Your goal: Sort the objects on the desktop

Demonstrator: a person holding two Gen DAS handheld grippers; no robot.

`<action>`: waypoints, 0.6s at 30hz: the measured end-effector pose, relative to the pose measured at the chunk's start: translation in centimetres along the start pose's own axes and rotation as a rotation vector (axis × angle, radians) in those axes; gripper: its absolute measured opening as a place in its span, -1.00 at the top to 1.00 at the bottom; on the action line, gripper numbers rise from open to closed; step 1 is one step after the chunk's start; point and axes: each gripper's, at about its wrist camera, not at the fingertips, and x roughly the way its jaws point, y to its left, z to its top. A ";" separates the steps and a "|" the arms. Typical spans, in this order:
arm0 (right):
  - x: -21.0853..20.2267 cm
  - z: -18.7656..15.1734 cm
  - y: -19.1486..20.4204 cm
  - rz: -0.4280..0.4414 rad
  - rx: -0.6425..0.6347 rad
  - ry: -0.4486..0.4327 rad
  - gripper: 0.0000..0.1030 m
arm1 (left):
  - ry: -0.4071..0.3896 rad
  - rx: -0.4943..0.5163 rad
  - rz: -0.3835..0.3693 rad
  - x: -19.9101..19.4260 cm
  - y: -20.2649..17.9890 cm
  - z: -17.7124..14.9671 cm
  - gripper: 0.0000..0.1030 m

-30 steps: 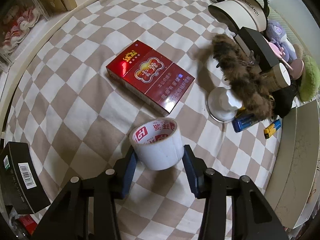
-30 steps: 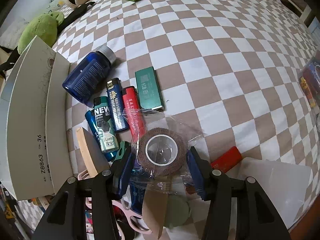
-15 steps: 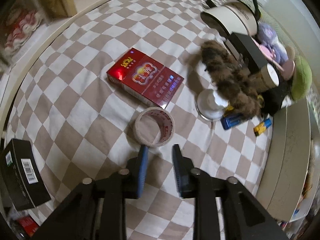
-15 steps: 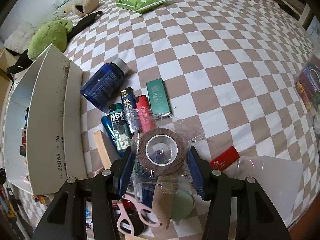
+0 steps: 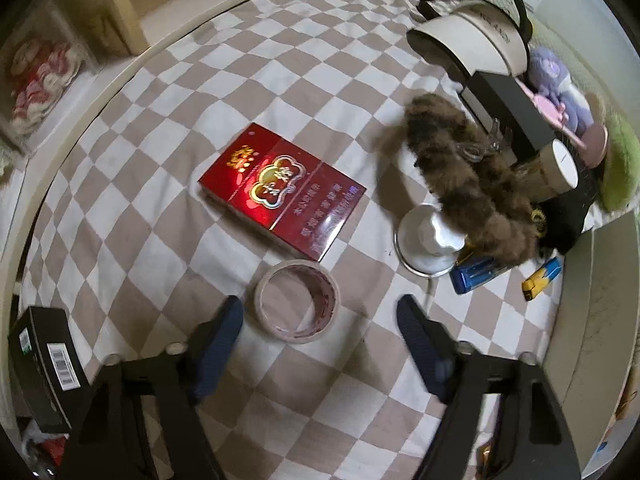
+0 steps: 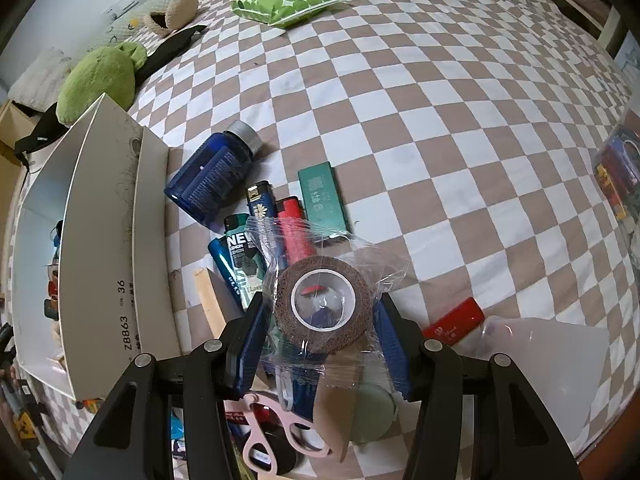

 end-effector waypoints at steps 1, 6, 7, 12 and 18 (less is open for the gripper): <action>0.0 0.0 0.1 0.003 -0.002 0.000 -0.05 | 0.005 0.010 0.011 0.2 -0.1 0.0 -0.16; -0.1 0.3 0.8 0.016 -0.011 -0.003 -0.05 | 0.030 0.044 0.048 0.8 0.0 -0.1 0.12; -0.1 0.3 0.9 0.018 -0.013 -0.005 -0.05 | 0.030 0.046 0.042 0.7 0.2 -0.2 0.12; -1.1 0.4 1.8 0.031 -0.028 -0.031 -0.05 | 0.017 0.041 0.034 0.1 1.0 -0.5 0.13; -3.5 0.5 2.5 0.084 -0.024 -0.083 -0.05 | -0.006 0.029 -0.020 -1.6 1.4 -1.1 0.13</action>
